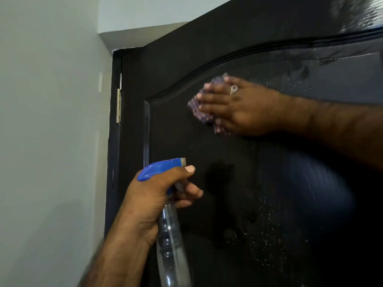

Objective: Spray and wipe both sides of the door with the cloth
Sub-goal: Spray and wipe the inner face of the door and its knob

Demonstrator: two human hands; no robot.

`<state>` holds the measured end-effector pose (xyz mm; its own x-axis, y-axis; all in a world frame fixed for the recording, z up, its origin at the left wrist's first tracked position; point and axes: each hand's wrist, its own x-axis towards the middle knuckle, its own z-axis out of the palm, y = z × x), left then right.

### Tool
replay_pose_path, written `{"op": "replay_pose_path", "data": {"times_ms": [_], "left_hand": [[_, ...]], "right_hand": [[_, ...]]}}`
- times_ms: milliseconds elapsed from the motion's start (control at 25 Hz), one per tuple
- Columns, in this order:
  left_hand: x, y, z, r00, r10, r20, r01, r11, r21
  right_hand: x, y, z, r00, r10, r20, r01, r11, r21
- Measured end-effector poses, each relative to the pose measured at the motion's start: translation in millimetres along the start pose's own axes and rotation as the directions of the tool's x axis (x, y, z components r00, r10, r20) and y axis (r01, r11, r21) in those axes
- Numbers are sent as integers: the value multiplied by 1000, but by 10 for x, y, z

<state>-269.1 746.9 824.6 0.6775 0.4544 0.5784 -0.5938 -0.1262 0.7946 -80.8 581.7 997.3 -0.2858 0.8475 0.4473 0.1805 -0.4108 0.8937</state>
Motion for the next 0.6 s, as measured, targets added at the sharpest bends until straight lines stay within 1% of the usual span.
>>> {"op": "replay_pose_path", "data": {"times_ms": [40, 80, 120, 160, 240, 320, 360, 400, 440, 480, 520, 600], "left_hand": [[35, 46, 38, 1000, 3, 7, -3, 1000, -7], [69, 93, 87, 1000, 4, 12, -4, 1000, -7], [106, 126, 130, 1000, 6, 10, -6, 1000, 0], [144, 145, 167, 1000, 7, 3, -7, 1000, 7], [203, 187, 226, 1000, 11, -11, -11, 1000, 7], [240, 237, 296, 1000, 7, -8, -8, 1000, -15], [241, 259, 319, 1000, 10, 3, -10, 1000, -21], [239, 279, 344, 1000, 17, 22, -17, 1000, -19], [242, 294, 369, 999, 26, 42, -25, 1000, -15], [256, 314, 397, 998, 32, 60, -31, 999, -12], [271, 330, 436, 997, 27, 74, -26, 999, -19], [312, 346, 481, 996, 9, 93, -6, 999, -33]], "right_hand": [[68, 186, -29, 995, 99, -5, -99, 995, -22], [81, 216, -15, 988, 152, -11, -152, 988, -36], [48, 92, 18, 987, 156, -22, -157, 987, -39], [-48, -154, 28, 991, 130, -14, -130, 991, -35], [-367, -757, 32, 1000, -2, 21, 1, 1000, 30], [-718, -1147, -18, 981, -176, 88, 167, 981, 95], [-809, -1144, -60, 962, -253, 106, 242, 964, 106], [-826, -1011, -77, 954, -286, 95, 277, 956, 99], [-769, -791, -67, 966, -245, 78, 240, 969, 64], [-651, -490, -60, 989, -139, 54, 138, 990, 18], [-532, -154, -83, 999, 6, 32, -5, 1000, -31], [-347, 314, -225, 967, 253, 10, -251, 963, -98]]}}
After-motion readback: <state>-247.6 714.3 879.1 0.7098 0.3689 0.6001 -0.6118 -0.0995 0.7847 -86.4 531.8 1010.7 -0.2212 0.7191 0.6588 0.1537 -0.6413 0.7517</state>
